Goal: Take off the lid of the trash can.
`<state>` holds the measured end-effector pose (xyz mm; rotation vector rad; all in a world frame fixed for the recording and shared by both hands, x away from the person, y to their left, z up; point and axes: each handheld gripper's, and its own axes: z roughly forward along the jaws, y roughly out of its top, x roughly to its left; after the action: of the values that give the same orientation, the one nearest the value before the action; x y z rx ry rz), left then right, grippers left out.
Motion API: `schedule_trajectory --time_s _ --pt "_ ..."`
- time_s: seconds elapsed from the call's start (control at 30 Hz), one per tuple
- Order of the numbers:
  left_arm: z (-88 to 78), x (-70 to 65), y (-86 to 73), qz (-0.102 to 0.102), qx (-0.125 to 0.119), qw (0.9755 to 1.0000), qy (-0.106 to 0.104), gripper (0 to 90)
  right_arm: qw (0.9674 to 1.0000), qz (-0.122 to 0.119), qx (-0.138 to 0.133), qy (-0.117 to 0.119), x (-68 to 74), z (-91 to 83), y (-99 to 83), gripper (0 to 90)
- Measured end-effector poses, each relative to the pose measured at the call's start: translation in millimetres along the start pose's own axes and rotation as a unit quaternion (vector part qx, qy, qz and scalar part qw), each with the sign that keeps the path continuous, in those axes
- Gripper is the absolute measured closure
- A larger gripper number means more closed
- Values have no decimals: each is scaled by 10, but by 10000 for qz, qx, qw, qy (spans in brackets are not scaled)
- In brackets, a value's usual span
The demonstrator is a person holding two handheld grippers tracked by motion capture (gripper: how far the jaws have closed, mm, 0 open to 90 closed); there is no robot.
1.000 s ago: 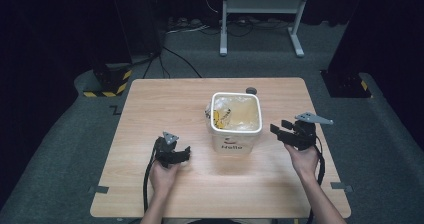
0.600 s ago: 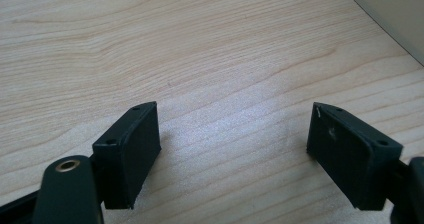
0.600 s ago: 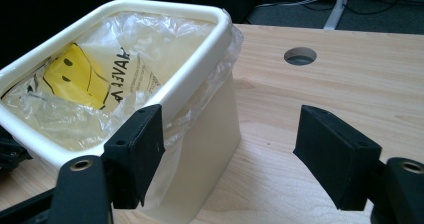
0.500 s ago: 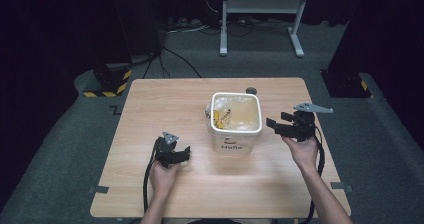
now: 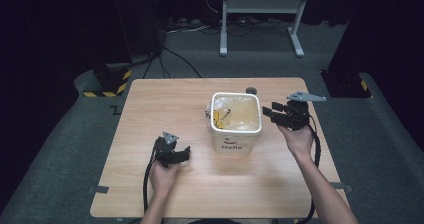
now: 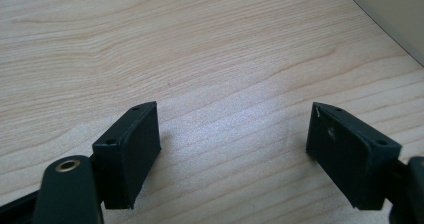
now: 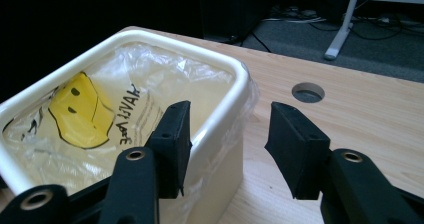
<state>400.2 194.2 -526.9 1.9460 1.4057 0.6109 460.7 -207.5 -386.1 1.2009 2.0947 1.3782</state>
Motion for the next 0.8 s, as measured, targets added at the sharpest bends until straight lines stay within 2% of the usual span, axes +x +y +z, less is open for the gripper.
schedule_trajectory --time_s 0.17,0.43,0.8 --pt "-1 0 0 2 -1 10000 6 217 10000 48 -4 26 1 114 93 531" --pt "-1 0 0 1 -2 10000 6 218 10000 37 51 -8 -4 194 171 546" --pt "-1 0 0 2 0 10000 8 218 9998 -31 60 -172 -11 301 301 526"
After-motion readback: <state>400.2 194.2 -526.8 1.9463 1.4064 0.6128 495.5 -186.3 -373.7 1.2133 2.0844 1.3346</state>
